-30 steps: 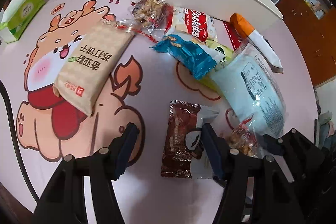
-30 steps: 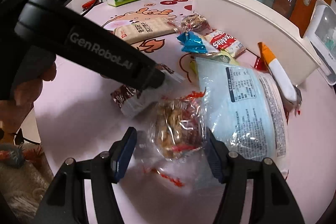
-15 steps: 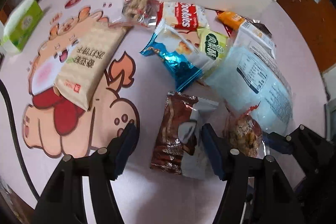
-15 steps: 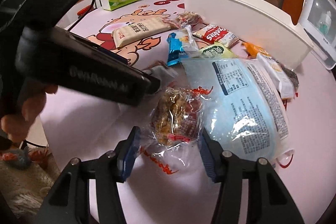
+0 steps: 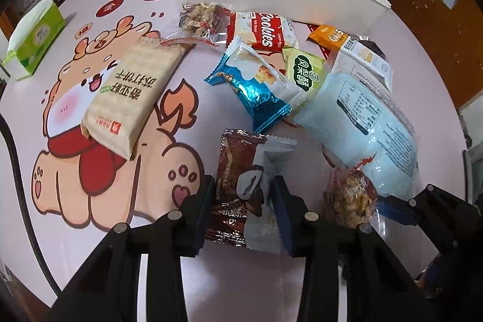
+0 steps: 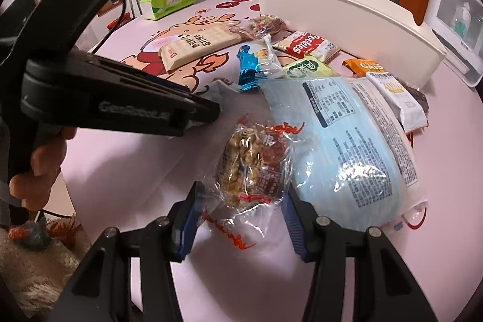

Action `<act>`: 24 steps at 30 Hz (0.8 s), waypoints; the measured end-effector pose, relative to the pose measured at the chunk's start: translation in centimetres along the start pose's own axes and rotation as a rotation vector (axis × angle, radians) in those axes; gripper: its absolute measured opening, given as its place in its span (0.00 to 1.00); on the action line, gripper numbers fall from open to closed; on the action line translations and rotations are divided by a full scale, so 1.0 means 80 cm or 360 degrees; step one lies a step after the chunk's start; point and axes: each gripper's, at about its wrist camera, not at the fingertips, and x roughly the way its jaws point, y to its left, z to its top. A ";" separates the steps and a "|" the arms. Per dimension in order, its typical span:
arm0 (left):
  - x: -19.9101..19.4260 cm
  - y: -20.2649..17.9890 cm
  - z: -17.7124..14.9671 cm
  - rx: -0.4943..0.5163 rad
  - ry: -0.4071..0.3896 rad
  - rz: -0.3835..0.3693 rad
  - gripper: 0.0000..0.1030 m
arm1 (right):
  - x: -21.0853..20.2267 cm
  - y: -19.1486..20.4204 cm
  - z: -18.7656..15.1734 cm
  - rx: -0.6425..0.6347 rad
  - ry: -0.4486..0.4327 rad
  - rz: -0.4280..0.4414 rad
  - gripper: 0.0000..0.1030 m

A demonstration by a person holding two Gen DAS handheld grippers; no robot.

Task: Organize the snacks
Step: 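Carry the chocolate wrapper with the left gripper while the right carries the nut bag toward the white tray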

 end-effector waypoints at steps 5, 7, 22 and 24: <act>-0.031 0.011 -0.006 0.0005 -0.0096 0.0027 0.35 | -0.007 -0.001 0.002 0.0052 0.0008 0.0013 0.47; -0.049 0.018 -0.005 0.0000 -0.0145 0.0040 0.35 | -0.013 -0.001 0.004 0.0068 -0.0002 0.0013 0.45; -0.218 0.049 0.072 0.0093 -0.0513 0.0183 0.35 | -0.153 -0.015 0.106 0.0057 -0.0323 -0.0141 0.45; -0.245 0.048 0.093 0.0127 -0.0578 0.0219 0.35 | -0.183 -0.023 0.131 0.0070 -0.0393 -0.0175 0.45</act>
